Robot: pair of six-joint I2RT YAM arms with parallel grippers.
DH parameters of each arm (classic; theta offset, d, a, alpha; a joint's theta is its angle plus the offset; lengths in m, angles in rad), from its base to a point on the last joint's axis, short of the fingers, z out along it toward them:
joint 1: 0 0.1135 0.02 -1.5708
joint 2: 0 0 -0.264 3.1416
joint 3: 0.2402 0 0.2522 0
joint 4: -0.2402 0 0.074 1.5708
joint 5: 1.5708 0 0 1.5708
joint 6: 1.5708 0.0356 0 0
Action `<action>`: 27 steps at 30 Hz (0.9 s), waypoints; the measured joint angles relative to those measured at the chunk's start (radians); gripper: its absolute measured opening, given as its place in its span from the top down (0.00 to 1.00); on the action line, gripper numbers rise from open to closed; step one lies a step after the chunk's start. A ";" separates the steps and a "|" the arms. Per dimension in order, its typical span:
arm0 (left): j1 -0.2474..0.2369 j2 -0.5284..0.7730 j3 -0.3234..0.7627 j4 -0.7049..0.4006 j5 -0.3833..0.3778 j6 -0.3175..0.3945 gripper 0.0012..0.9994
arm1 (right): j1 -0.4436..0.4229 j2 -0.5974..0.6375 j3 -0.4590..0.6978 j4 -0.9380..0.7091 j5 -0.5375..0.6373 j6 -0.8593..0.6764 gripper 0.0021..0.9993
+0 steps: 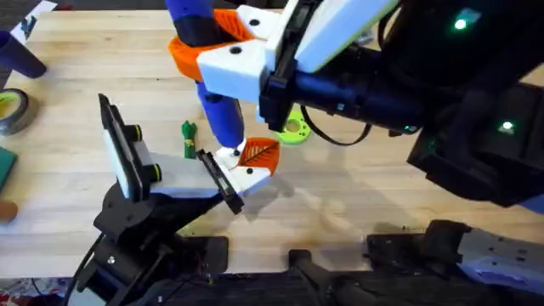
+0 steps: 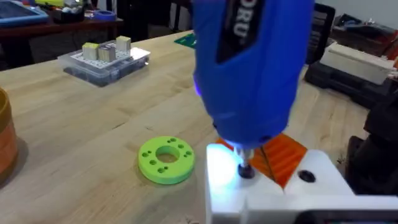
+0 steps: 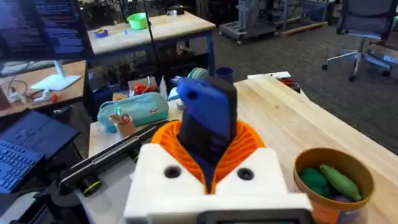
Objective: Pick up the gripper from the table and insert it into the empty holder that is missing its gripper. Then pick up a screw, insert it into the mounting hole, and use the screwdriver to tighten it. Finally, clean up the table by picking up the vegetable and placing it into the bucket.
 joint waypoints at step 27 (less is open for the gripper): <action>0.000 0.000 0.000 -0.001 -0.001 -0.014 0.99 | 0.000 0.000 0.002 -0.018 -0.001 0.000 0.98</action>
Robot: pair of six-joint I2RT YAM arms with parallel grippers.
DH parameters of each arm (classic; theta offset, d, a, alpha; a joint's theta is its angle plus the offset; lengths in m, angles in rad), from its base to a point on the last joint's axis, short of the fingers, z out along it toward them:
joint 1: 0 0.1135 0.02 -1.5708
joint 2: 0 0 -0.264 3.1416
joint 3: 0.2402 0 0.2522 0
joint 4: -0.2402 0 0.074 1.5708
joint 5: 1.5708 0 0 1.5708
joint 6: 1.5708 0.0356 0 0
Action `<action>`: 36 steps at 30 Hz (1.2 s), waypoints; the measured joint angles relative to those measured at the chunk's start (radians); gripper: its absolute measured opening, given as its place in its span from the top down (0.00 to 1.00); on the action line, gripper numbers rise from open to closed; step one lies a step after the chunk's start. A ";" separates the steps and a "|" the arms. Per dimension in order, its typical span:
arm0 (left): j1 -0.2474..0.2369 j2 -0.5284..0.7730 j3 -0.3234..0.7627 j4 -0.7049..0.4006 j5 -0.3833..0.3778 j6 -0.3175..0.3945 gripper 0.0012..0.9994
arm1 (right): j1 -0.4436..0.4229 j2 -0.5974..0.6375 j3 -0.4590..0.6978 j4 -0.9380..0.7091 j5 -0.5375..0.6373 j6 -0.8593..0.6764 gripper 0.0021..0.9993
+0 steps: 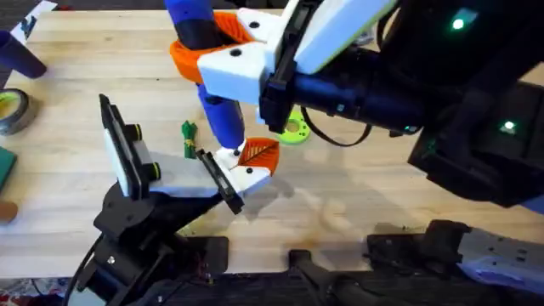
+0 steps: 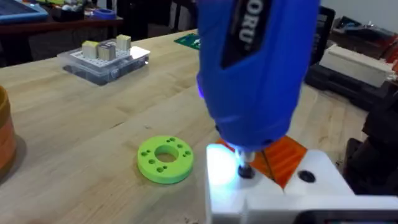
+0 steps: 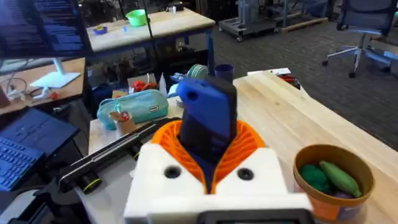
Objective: Pick up the gripper from the table and insert it into the empty holder that is missing its gripper. Then pick up a screw, insert it into the mounting hole, and use the screwdriver to tighten it. Finally, clean up the table by picking up the vegetable and placing it into the bucket.
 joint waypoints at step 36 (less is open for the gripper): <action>0.001 0.000 0.000 0.000 -0.003 0.001 0.99 | -0.084 -0.068 0.009 0.176 -0.087 -0.012 0.98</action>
